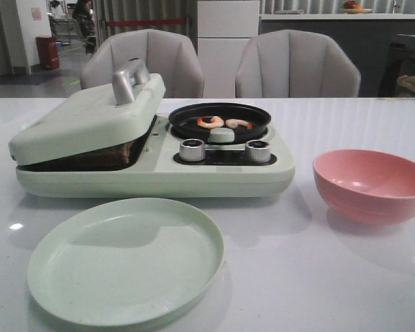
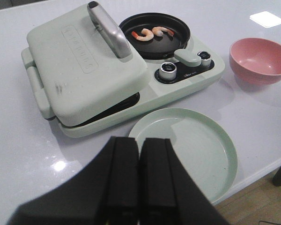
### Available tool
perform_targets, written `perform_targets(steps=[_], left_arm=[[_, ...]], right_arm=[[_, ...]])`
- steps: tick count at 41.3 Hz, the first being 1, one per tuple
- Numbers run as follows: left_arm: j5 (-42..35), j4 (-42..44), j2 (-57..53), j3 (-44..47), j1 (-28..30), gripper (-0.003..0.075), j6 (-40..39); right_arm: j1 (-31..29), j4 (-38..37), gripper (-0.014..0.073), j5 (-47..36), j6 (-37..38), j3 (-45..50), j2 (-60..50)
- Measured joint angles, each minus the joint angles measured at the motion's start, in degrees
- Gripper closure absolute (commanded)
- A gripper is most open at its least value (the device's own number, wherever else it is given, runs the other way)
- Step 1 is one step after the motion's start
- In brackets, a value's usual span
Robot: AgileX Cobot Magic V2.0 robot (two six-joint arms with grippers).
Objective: Make breakfast with bread and shrimp
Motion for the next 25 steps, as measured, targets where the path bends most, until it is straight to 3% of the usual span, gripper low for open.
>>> perform_targets(steps=[25], left_arm=[[0.0, 0.0, 0.0, 0.0, 0.0, 0.0620, 0.0]], right_arm=[[0.0, 0.0, 0.0586, 1.2, 0.0, 0.0, 0.0]])
